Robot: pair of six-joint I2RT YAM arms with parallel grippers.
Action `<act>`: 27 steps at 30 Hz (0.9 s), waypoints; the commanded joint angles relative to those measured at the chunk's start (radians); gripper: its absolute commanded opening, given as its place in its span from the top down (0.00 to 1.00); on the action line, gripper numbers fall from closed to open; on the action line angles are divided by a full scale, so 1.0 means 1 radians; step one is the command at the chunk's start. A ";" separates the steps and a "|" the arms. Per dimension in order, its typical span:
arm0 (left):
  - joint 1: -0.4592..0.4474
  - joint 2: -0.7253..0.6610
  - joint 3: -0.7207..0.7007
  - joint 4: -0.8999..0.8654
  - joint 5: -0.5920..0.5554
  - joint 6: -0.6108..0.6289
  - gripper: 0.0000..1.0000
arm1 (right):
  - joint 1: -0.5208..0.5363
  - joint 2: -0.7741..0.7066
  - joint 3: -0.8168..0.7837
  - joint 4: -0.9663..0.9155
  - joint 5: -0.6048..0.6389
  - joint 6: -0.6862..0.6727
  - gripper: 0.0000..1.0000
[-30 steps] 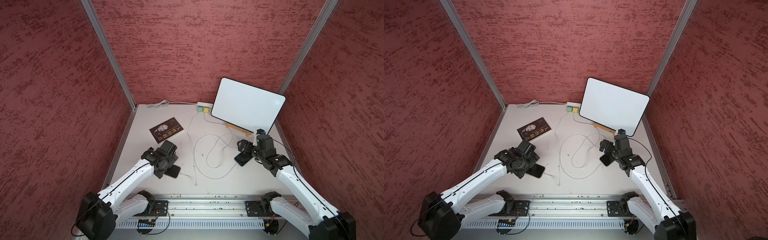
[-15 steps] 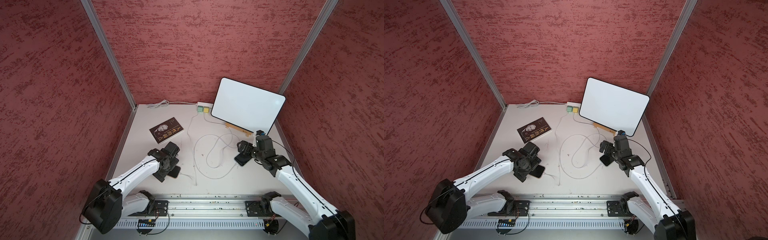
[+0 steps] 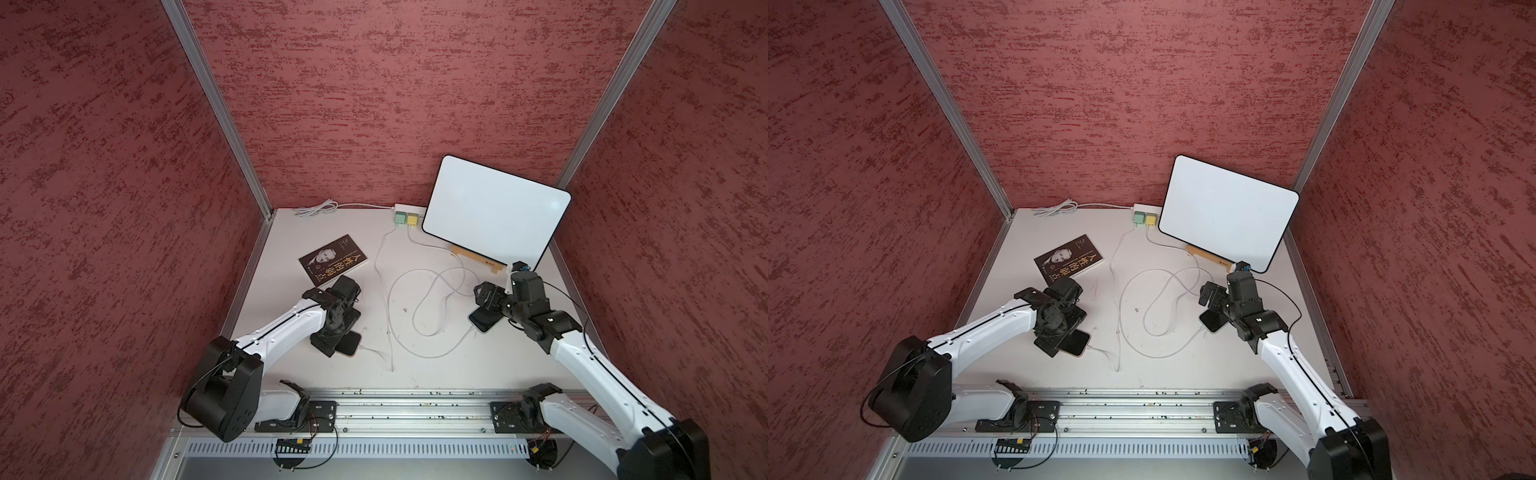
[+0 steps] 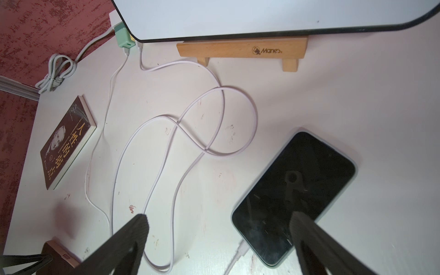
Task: Unplug the charging cable from the phone
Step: Pick up the phone at the center of the board.
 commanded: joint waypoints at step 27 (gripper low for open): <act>0.020 0.043 -0.033 0.037 0.016 -0.017 0.00 | 0.008 -0.045 -0.038 0.019 0.073 0.025 0.01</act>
